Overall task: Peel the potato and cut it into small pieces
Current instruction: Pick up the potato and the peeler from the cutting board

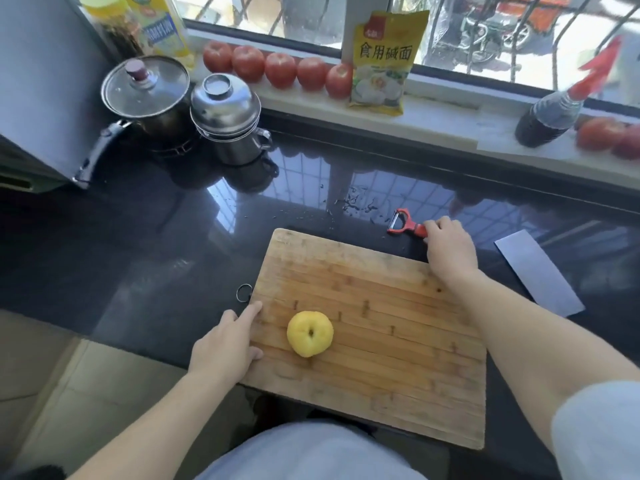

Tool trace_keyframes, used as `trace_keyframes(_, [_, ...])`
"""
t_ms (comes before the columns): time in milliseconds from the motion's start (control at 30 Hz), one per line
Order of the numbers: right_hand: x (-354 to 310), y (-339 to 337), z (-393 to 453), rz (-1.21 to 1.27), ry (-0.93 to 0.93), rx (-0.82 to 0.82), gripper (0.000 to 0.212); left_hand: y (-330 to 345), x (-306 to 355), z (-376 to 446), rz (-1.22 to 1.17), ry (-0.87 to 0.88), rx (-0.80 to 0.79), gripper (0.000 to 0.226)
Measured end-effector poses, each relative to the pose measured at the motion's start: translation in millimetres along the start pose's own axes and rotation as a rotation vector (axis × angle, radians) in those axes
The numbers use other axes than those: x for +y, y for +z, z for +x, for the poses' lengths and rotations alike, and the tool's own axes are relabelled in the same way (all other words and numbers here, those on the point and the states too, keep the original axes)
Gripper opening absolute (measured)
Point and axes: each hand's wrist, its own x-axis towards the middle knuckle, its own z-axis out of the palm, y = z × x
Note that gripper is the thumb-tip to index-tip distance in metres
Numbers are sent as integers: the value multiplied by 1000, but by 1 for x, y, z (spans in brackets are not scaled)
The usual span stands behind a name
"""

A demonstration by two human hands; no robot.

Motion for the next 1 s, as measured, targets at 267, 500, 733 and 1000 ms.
trace_keyframes(267, [-45, -10, -164, 410, 144, 81, 22, 0, -5, 3, -16, 37, -7, 84])
trace_keyframes(500, [-66, 27, -270, 294, 288, 37, 34, 14, 2, -16, -192, 390, 399, 53])
trace_keyframes(733, [-67, 26, -264, 318, 305, 34, 39, 33, 26, -3, -24, 803, 304, 70])
trace_keyframes(1000, [-64, 30, -277, 362, 266, 34, 49, 30, 40, 9, 90, 728, 304, 81])
